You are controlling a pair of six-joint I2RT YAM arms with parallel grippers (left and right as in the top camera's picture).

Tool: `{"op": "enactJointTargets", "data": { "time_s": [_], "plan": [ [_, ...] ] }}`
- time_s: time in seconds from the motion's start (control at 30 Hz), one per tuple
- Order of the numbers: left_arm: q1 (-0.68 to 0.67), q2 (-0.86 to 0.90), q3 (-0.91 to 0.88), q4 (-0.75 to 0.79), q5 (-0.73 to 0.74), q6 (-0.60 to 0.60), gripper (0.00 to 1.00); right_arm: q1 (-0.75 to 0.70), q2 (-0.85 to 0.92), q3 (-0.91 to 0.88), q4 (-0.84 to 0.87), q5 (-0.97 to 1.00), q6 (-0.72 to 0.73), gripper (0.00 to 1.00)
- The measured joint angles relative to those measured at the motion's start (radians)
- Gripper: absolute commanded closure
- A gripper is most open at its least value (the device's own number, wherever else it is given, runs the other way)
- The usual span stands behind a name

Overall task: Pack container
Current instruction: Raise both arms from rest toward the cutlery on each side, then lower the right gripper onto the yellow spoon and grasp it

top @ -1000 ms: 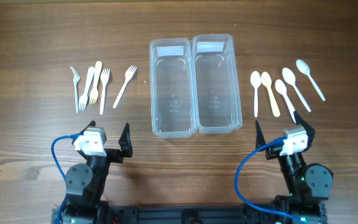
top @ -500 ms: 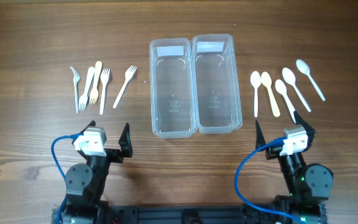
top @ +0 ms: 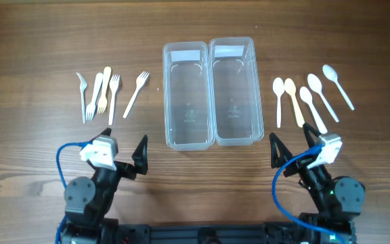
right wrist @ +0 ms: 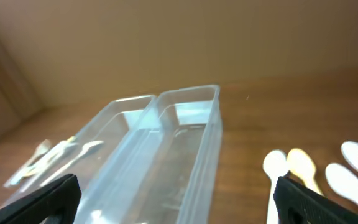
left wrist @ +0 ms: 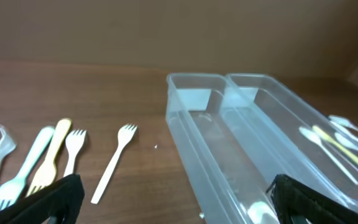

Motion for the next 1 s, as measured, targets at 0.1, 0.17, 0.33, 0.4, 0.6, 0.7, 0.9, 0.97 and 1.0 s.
{"op": "enactJointTargets", "data": {
  "time_s": [0.1, 0.17, 0.33, 0.4, 0.6, 0.7, 0.9, 0.97, 1.0],
  "plan": [
    [0.000, 0.191, 0.141, -0.047, -0.019, -0.002, 0.00, 0.000, 0.203, 0.167, -0.036, -0.009, 0.030, 0.00],
    [0.000, 0.333, 0.232, -0.061, -0.019, -0.003, 0.00, 0.001, 0.356, 0.283, -0.092, -0.010, 0.021, 0.00],
    [0.046, 0.737, 0.527, -0.165, -0.008, -0.006, 0.00, -0.001, 0.859, 0.684, -0.336, -0.009, -0.073, 0.00],
    [0.085, 0.859, 0.623, -0.197, 0.016, -0.007, 0.00, -0.014, 1.037, 0.876, -0.452, -0.010, -0.128, 0.00],
    [0.260, 1.158, 0.854, -0.271, 0.187, -0.008, 0.00, -0.057, 1.327, 1.222, -0.555, -0.015, -0.167, 0.00],
    [0.306, 1.218, 0.861, -0.282, 0.223, -0.008, 0.00, -0.057, 1.339, 1.226, -0.589, -0.017, -0.177, 0.00],
    [0.317, 1.239, 0.861, -0.284, 0.238, -0.008, 0.00, -0.058, 1.419, 1.238, -0.784, 0.127, -0.159, 0.00],
    [0.317, 1.239, 0.861, -0.283, 0.237, -0.008, 0.00, -0.058, 1.475, 1.238, -0.810, 0.157, -0.158, 0.04],
    [0.317, 1.239, 0.861, -0.284, 0.237, -0.008, 0.00, -0.058, 1.511, 1.238, -0.809, 0.172, -0.156, 0.09]
  ]
}}
